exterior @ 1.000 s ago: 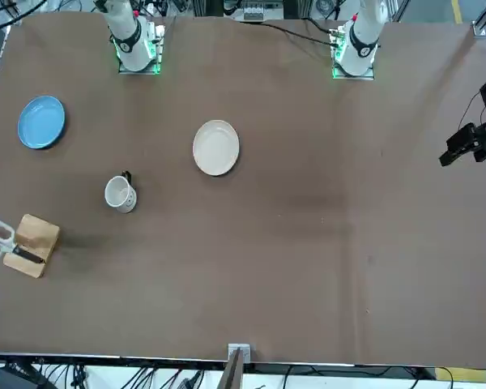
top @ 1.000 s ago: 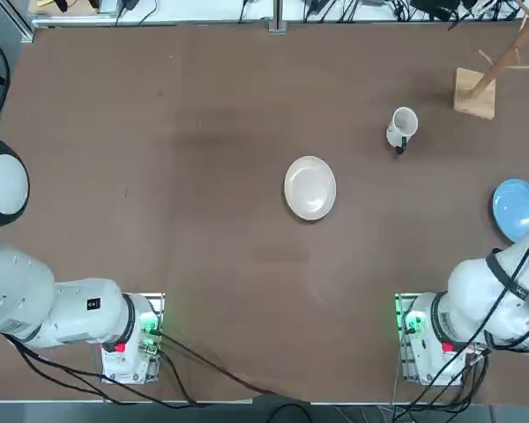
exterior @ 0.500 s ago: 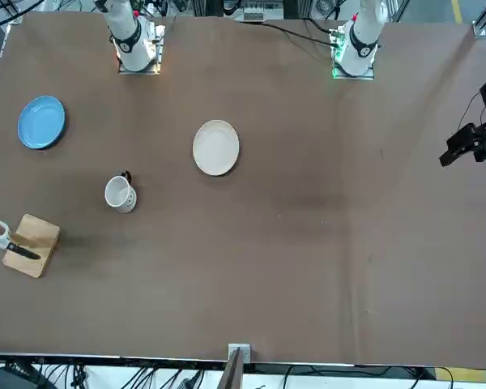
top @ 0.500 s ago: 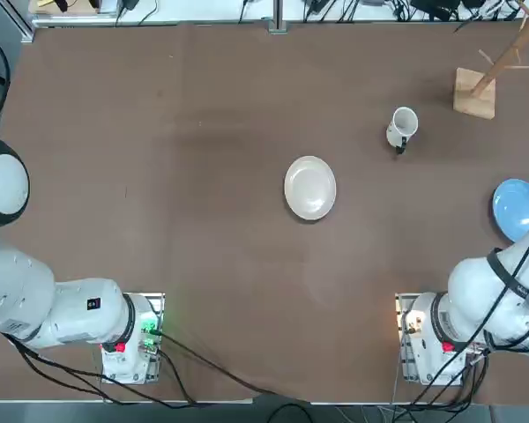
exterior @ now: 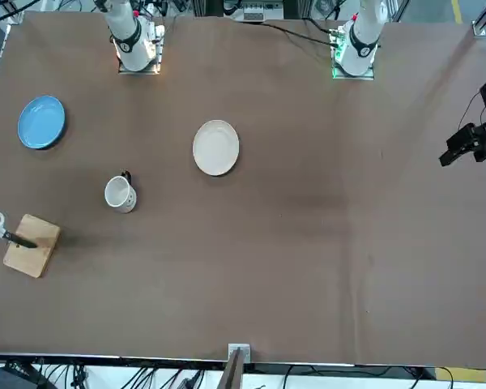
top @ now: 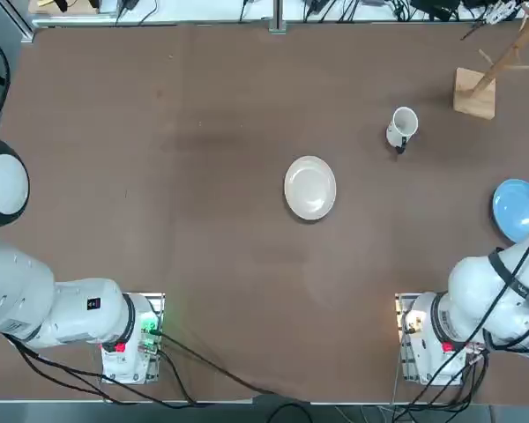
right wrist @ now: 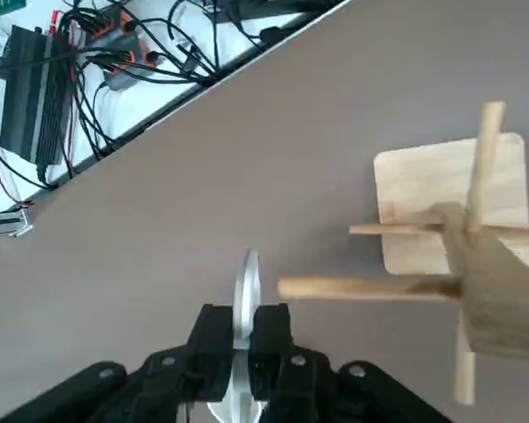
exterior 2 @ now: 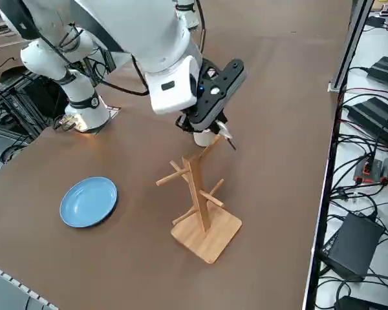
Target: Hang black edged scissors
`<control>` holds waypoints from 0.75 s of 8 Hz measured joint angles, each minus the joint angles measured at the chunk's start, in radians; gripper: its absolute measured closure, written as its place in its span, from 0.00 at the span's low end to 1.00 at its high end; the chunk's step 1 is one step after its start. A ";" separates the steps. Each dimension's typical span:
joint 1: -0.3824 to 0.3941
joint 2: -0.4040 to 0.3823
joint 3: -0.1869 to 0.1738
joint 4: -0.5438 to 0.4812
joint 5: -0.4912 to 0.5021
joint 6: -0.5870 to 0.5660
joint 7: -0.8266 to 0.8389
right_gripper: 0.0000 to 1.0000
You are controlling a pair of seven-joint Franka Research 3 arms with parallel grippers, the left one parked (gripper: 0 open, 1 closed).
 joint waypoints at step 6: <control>-0.023 0.000 0.002 0.004 0.002 0.005 0.000 0.87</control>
